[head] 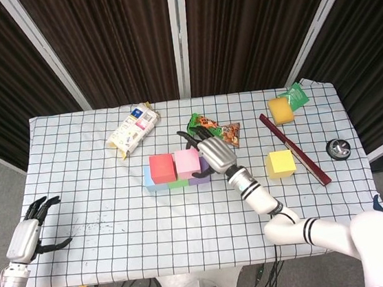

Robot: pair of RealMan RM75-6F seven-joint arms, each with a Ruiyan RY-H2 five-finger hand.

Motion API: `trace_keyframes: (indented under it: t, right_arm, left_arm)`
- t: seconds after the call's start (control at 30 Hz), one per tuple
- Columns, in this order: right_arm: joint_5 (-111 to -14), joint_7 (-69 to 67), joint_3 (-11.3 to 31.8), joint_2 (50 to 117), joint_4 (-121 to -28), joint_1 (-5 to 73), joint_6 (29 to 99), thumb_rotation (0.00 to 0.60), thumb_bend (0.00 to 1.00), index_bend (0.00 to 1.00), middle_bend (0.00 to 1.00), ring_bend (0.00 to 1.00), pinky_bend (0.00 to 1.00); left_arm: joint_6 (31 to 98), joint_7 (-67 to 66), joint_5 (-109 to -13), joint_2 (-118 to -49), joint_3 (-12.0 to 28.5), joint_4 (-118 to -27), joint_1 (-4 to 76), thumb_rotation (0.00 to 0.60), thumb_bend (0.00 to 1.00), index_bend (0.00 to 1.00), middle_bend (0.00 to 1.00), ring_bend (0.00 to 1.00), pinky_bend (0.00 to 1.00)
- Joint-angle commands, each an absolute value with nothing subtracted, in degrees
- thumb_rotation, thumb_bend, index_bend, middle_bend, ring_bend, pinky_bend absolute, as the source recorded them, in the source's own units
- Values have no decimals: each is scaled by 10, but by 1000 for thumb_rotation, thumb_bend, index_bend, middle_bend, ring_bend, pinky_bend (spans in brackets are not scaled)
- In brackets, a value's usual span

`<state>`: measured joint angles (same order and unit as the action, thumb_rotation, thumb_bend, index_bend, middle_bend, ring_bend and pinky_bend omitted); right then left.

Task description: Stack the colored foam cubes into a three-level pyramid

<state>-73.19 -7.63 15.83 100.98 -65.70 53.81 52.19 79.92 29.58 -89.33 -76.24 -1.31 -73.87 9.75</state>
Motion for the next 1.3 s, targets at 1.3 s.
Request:
trace_keyframes:
  t: [1.3]
  right_arm:
    - [-735, -87, 166, 1028, -642, 538, 520, 600, 186, 0, 485, 45, 0]
  left_arm:
    - [798, 300, -895, -764, -16, -733, 96, 600, 0, 112, 160, 27, 10]
